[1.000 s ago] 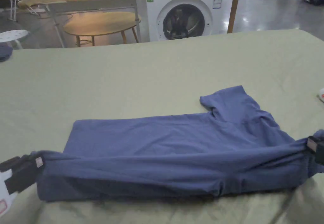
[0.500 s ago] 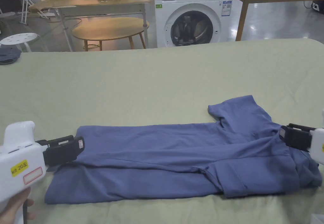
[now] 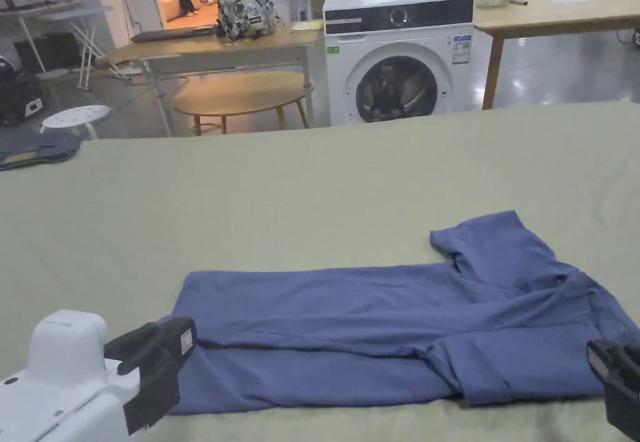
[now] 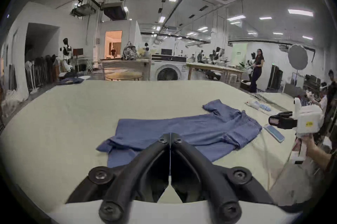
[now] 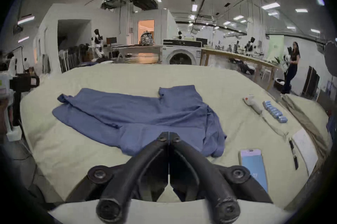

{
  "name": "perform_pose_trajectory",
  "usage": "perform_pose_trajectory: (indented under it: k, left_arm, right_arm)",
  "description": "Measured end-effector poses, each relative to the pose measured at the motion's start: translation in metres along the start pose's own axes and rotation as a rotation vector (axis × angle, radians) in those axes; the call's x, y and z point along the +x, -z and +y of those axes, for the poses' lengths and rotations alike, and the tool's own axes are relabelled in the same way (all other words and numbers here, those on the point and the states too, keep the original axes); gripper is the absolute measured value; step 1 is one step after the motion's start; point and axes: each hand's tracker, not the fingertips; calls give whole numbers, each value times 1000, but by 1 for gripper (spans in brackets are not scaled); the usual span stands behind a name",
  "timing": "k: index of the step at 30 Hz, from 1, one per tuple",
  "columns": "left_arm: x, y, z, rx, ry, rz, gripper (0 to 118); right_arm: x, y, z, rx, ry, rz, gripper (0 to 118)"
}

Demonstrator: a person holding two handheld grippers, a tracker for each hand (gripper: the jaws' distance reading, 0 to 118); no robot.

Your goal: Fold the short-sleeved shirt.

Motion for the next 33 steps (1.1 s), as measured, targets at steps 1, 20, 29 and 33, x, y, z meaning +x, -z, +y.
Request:
perform_pose_trajectory:
  k: [1, 20, 29, 33]
  left_arm:
    - [0, -2, -2, -1, -23, -3, 0]
    - [-98, 139, -64, -541, -240, 251, 63]
    - [-72, 143, -66, -527, -184, 235, 2]
    - [-67, 139, -59, -552, -146, 238, 2]
  right_arm:
    - [-1, -2, -2, -2, 5, 3, 0]
    - [23, -29, -20, -38, 106, 17, 0]
    - [45, 4, -4, -115, 147, -15, 57]
    - [55, 68, 20, -157, 189, -83, 91]
